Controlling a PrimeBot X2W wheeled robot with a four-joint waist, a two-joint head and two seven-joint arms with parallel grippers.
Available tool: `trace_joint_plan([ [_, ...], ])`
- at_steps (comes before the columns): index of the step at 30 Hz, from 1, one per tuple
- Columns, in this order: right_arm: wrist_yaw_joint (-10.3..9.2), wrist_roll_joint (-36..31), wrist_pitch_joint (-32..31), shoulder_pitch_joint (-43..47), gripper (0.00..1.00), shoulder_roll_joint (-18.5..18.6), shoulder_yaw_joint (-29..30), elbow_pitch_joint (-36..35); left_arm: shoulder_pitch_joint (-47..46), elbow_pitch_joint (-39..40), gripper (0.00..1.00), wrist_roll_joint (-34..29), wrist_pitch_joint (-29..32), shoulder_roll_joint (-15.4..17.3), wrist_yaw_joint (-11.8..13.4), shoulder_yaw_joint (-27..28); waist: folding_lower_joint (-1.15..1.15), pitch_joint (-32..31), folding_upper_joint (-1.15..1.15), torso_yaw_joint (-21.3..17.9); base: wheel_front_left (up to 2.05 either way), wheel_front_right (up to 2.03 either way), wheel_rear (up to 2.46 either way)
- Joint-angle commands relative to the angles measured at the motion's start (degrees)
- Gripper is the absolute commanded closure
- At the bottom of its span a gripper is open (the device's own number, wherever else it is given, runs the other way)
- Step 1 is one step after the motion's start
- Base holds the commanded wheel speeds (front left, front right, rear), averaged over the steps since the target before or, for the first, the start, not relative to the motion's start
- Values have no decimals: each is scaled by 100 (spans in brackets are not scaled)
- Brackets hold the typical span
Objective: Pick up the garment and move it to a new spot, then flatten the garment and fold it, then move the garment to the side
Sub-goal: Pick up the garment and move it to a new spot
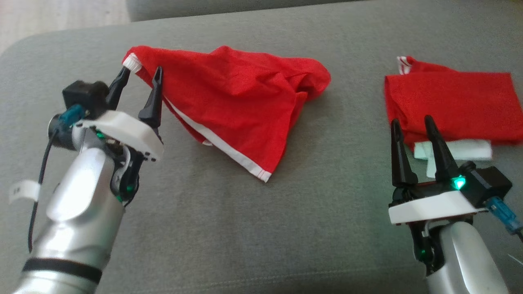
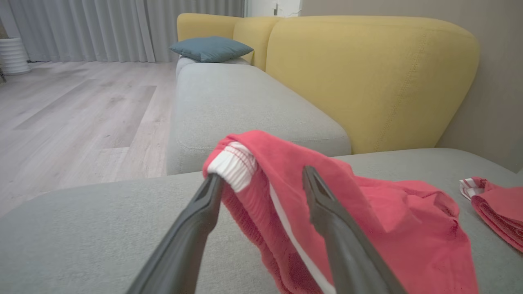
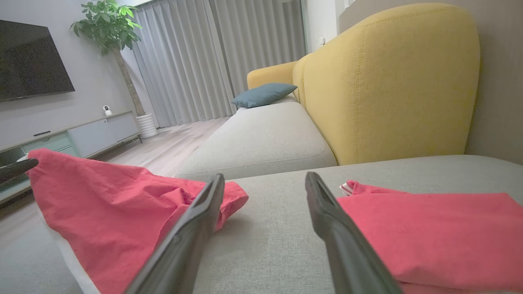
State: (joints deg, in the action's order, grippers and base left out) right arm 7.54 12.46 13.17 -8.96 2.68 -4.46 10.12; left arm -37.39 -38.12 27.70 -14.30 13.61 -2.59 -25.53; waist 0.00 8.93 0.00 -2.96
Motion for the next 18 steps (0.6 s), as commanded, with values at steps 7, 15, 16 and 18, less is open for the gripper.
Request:
trace_joint_plan([
  [7, -5, -94, -89, -102, 0, 20, -71, -109, 390, 660, 0, -435, -69, 70, -149, 444, 0, -346, 0, 570, 0, 0, 0],
  [15, -5, -26, -124, -17, 0, 20, -100, -65, 765, 327, 0, -704, 216, 172, -446, -425, 0, -540, 0, 964, 0, 0, 0],
  [16, -5, -14, -125, -17, 0, 20, -106, -60, 787, 282, 0, -727, 297, 225, -459, -547, 0, -549, 0, 985, 0, 0, 0],
  [18, -5, 0, -119, -6, 0, 20, -103, -44, 797, 229, 0, -793, 353, 345, -472, -745, 0, -575, 0, 1024, 0, 0, 0],
])
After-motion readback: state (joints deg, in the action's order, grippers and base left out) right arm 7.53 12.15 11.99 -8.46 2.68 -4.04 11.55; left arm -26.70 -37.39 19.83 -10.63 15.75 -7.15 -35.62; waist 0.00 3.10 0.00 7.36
